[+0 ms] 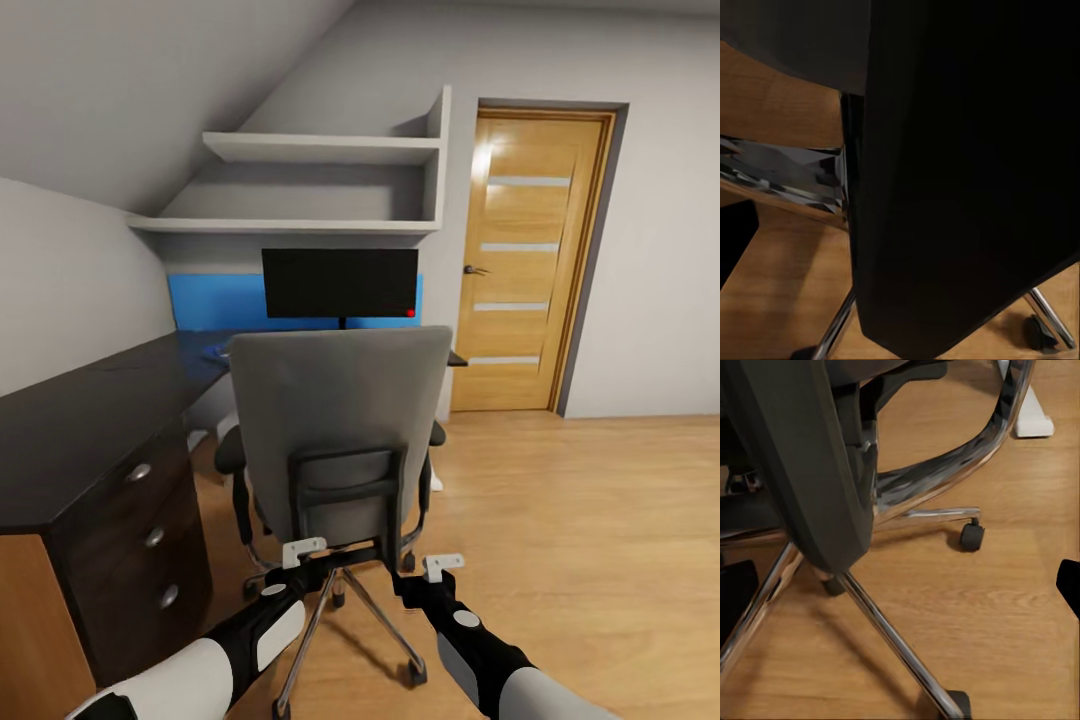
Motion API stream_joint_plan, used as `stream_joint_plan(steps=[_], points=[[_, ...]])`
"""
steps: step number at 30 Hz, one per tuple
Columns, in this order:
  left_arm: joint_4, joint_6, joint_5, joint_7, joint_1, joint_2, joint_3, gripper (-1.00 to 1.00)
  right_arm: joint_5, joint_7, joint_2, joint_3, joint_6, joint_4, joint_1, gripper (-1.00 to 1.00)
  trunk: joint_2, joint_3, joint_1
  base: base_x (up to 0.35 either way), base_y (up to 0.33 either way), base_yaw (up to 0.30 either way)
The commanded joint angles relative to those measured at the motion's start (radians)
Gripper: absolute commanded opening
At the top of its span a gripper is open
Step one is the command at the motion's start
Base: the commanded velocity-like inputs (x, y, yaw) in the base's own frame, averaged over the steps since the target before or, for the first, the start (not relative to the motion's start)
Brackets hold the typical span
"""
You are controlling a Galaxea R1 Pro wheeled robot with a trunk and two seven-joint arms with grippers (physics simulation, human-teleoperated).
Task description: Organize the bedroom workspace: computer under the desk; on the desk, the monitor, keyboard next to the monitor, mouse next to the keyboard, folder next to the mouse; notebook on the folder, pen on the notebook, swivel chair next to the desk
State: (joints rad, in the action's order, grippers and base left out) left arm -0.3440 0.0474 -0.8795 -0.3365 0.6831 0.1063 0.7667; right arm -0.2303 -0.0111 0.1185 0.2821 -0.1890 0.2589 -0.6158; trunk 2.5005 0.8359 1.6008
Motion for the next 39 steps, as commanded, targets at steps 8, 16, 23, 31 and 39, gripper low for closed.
stream_joint_plan(steps=[8, 16, 23, 31, 39], points=[[0.0, 0.005, -0.018, -0.006, 0.001, -0.001, 0.011, 1.0, -0.01, -0.001, 0.0, 0.008, -0.005, -0.001, -0.001, 1.0, 0.0, 0.001, 0.001, 0.32, -0.156, 0.002], [0.0, 0.005, -0.018, -0.006, 0.001, -0.001, 0.01, 1.0, -0.009, -0.001, 0.001, 0.009, -0.005, -0.001, -0.001, 1.0, 0.0, 0.001, 0.001, 0.307, -0.173, 0.119], [0.0, 0.005, -0.018, -0.006, 0.001, -0.001, 0.01, 1.0, -0.009, -0.001, 0.001, 0.008, -0.005, -0.001, -0.001, 1.0, 0.0, 0.001, 0.001, 0.258, -0.003, 0.132], [0.0, 0.005, -0.018, -0.006, 0.001, -0.001, 0.011, 1.0, -0.009, -0.001, 0.0, 0.009, -0.005, -0.001, -0.001, 1.0, 0.0, 0.001, 0.001, 0.263, 0.062, 0.008], [0.0, 0.005, -0.018, -0.006, 0.001, -0.001, 0.011, 1.0, -0.009, -0.001, 0.0, 0.009, -0.005, -0.002, -0.001, 1.0, 0.0, 0.001, 0.001, 0.222, 0.001, 0.0]])
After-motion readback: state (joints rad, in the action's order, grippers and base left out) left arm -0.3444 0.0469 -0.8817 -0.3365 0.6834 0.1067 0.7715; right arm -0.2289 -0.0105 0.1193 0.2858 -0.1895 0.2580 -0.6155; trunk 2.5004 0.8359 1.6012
